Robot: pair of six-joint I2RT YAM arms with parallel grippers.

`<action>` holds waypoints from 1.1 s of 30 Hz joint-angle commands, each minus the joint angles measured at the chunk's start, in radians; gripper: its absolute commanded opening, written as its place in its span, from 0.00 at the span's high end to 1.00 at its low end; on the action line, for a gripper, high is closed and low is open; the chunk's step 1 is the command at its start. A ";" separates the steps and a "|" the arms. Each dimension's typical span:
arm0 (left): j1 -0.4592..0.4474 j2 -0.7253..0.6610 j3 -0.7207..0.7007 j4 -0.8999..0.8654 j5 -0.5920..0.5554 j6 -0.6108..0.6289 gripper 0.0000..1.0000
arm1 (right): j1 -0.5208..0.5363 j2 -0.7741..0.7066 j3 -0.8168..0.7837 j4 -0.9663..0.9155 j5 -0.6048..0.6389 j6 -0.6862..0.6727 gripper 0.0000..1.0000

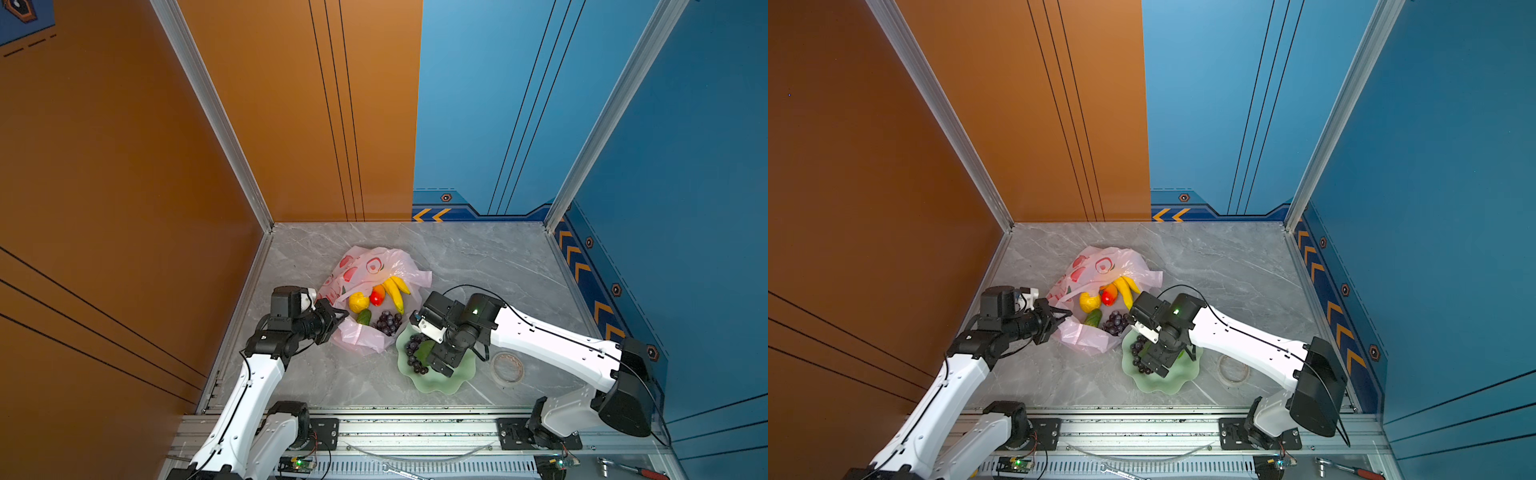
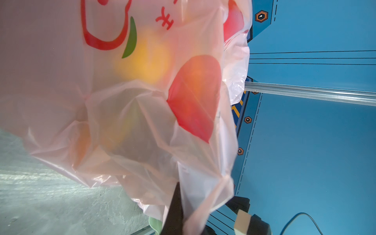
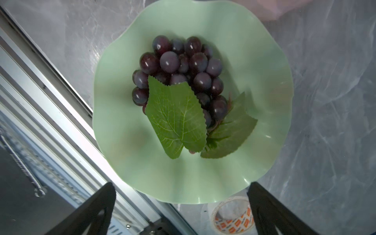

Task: Place the fruits into the plastic bag
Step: Pick up the fruit from the plate.

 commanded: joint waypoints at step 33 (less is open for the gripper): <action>0.026 0.006 -0.021 -0.016 0.001 0.007 1.00 | -0.058 0.441 0.157 0.131 -0.011 -0.580 0.00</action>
